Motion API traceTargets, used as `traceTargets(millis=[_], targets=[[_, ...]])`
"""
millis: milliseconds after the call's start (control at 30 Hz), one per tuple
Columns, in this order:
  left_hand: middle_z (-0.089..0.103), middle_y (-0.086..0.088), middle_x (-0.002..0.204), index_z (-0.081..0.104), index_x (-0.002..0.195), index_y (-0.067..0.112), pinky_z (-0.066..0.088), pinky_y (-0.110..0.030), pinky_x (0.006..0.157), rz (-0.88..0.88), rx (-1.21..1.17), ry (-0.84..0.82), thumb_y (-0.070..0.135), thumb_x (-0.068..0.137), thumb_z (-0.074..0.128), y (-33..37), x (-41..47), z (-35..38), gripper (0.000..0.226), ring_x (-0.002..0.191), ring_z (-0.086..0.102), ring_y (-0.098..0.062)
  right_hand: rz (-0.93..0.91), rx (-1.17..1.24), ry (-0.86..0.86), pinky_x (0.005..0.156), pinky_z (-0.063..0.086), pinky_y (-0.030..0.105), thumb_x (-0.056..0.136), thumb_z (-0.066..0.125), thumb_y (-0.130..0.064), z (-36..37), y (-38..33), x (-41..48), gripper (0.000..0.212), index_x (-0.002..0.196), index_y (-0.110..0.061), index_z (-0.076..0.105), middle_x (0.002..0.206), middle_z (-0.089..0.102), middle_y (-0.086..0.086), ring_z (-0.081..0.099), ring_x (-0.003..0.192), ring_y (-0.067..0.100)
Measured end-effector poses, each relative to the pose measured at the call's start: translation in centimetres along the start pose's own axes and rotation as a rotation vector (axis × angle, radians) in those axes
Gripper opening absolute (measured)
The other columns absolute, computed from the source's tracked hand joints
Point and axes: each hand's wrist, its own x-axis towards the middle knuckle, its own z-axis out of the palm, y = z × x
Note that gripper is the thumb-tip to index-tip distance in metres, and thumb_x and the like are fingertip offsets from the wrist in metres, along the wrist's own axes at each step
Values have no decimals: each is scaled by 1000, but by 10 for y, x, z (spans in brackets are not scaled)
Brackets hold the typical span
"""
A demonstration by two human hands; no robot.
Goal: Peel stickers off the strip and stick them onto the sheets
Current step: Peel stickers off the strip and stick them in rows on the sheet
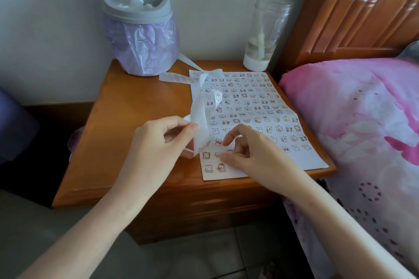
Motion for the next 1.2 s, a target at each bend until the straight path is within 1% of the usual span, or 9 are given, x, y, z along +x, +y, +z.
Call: traceTargets(millis=[100, 200, 267, 367, 533, 633, 800, 1000, 1200], targets=[[70, 20, 72, 68, 83, 25, 53, -11, 57, -18, -136, 26, 29, 88, 58, 4, 1, -3, 12, 70, 68, 3, -98, 219, 175, 62, 46, 22, 88, 61, -31, 1, -6, 0, 5, 91, -27, 59, 80, 63, -10, 58, 70, 3], [71, 23, 74, 67, 79, 30, 53, -10, 61, -41, -250, 75, 30, 89, 57, 7, 1, -4, 13, 77, 66, 6, -222, 386, 239, 72, 53, 23, 86, 66, -23, 5, -21, -3, 6, 92, -22, 64, 89, 68, -12, 63, 85, 8], [71, 18, 77, 68, 79, 31, 54, -11, 64, -48, -284, 96, 31, 88, 58, 7, 1, -3, 14, 80, 66, 5, -270, 437, 230, 75, 53, 22, 84, 69, -19, 8, -26, -5, 10, 93, -19, 65, 89, 70, -10, 65, 86, 7], [72, 16, 79, 68, 81, 30, 50, -8, 61, -52, -291, 103, 32, 87, 58, 7, 1, -1, 12, 80, 65, 5, -286, 469, 247, 73, 53, 20, 82, 71, -15, 11, -27, -6, 13, 93, -19, 67, 86, 71, -8, 67, 83, 8], [74, 10, 79, 72, 81, 27, 58, -26, 75, -56, -309, 50, 39, 87, 53, 10, -2, -1, 24, 78, 70, -9, -287, 515, 250, 73, 54, 19, 81, 71, -10, 8, -26, -6, 11, 91, -16, 71, 83, 72, -6, 67, 77, 8], [74, 10, 77, 74, 76, 29, 52, -28, 73, -53, -299, 1, 49, 83, 49, 13, -3, 0, 33, 73, 67, -12, -286, 521, 265, 74, 55, 21, 81, 71, -9, 7, -25, -6, 12, 91, -14, 72, 82, 73, -3, 67, 75, 9], [71, 14, 73, 73, 80, 24, 47, -8, 62, 10, -194, -45, 30, 87, 58, 11, -2, 0, 17, 71, 65, 0, -295, 484, 272, 74, 54, 21, 81, 71, -9, 6, -24, -6, 11, 90, -13, 72, 80, 73, -2, 67, 75, 10], [73, 12, 73, 74, 79, 19, 49, -9, 60, -4, -208, -39, 25, 88, 59, 9, -3, 2, 18, 68, 68, -5, -258, 366, 274, 71, 54, 22, 83, 70, -13, 7, -24, -4, 8, 87, -20, 70, 81, 70, -9, 64, 78, 9], [73, 15, 73, 73, 81, 21, 51, -10, 58, -26, -166, -29, 26, 88, 60, 7, -3, 3, 16, 64, 67, -2, -252, 234, 248, 69, 49, 23, 85, 67, -20, 4, -25, -6, 9, 81, -28, 65, 88, 61, -12, 56, 81, 11]])
